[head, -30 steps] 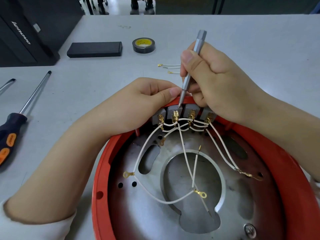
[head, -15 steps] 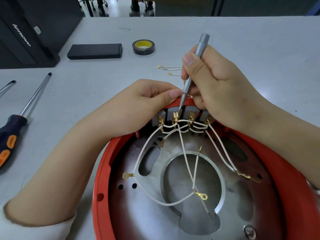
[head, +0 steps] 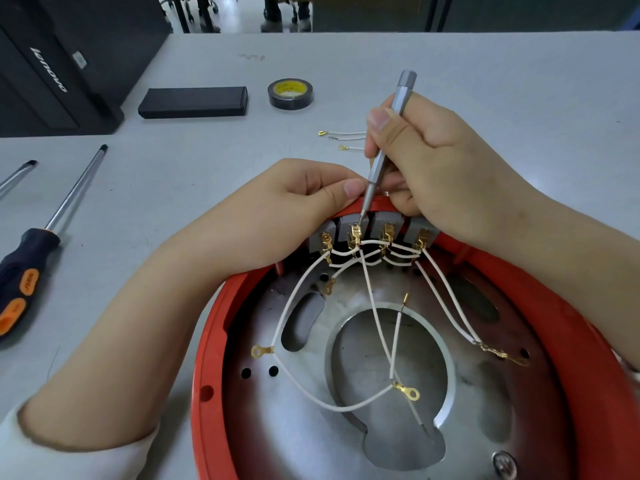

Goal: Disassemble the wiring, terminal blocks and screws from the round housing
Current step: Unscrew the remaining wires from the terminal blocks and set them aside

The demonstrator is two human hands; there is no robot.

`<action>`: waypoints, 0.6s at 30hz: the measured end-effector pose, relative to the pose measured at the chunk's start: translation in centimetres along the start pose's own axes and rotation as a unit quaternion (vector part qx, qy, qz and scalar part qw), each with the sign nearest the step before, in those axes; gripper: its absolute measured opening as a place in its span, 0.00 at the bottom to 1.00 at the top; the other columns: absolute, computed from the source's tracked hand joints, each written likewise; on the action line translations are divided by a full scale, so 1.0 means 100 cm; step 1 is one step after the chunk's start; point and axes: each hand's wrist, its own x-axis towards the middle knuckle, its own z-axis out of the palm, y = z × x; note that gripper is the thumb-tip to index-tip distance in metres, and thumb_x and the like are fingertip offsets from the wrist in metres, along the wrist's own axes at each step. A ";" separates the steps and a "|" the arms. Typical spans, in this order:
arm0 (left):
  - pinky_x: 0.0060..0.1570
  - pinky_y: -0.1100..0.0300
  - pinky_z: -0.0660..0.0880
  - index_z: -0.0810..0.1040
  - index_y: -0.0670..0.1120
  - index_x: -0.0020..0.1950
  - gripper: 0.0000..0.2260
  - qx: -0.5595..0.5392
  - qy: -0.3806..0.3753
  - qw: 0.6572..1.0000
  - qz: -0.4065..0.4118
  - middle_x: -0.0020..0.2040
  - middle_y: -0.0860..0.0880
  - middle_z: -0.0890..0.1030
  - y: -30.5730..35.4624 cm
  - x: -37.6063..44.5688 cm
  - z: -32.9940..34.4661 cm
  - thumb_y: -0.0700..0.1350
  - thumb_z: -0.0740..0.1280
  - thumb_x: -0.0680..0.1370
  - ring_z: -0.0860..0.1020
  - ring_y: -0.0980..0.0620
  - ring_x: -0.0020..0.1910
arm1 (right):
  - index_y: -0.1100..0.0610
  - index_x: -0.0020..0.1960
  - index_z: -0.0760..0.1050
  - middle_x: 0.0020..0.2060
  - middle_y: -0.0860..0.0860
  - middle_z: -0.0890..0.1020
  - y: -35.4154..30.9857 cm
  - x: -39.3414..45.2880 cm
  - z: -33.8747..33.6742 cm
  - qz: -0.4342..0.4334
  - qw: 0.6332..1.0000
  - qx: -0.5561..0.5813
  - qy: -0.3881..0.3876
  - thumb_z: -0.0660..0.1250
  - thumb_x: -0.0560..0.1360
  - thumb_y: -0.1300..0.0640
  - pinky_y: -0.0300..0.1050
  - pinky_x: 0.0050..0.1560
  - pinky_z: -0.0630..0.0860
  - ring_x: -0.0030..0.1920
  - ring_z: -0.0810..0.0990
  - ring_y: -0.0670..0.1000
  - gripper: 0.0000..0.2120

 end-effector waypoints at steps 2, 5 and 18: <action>0.51 0.62 0.77 0.82 0.47 0.53 0.12 0.017 0.006 1.000 0.000 0.47 0.50 0.85 0.001 0.000 0.001 0.44 0.58 0.82 0.82 0.57 0.47 | 0.50 0.39 0.68 0.20 0.38 0.67 -0.001 0.001 -0.001 0.004 1.000 -0.002 -0.007 0.53 0.83 0.50 0.29 0.25 0.63 0.23 0.68 0.40 0.15; 0.55 0.56 0.75 0.82 0.46 0.53 0.12 0.037 0.012 0.999 0.002 0.47 0.47 0.85 0.003 0.000 0.000 0.45 0.58 0.82 0.82 0.49 0.49 | 0.51 0.39 0.68 0.19 0.38 0.67 -0.004 0.002 -0.001 0.006 1.000 -0.001 -0.013 0.53 0.83 0.51 0.29 0.23 0.63 0.22 0.69 0.40 0.15; 0.58 0.55 0.74 0.82 0.46 0.55 0.12 0.040 0.022 0.999 -0.001 0.48 0.50 0.85 0.004 0.000 0.002 0.45 0.58 0.82 0.82 0.50 0.52 | 0.50 0.41 0.67 0.21 0.38 0.69 -0.002 -0.007 0.000 -0.022 1.000 0.018 0.003 0.52 0.83 0.52 0.28 0.25 0.64 0.23 0.70 0.40 0.13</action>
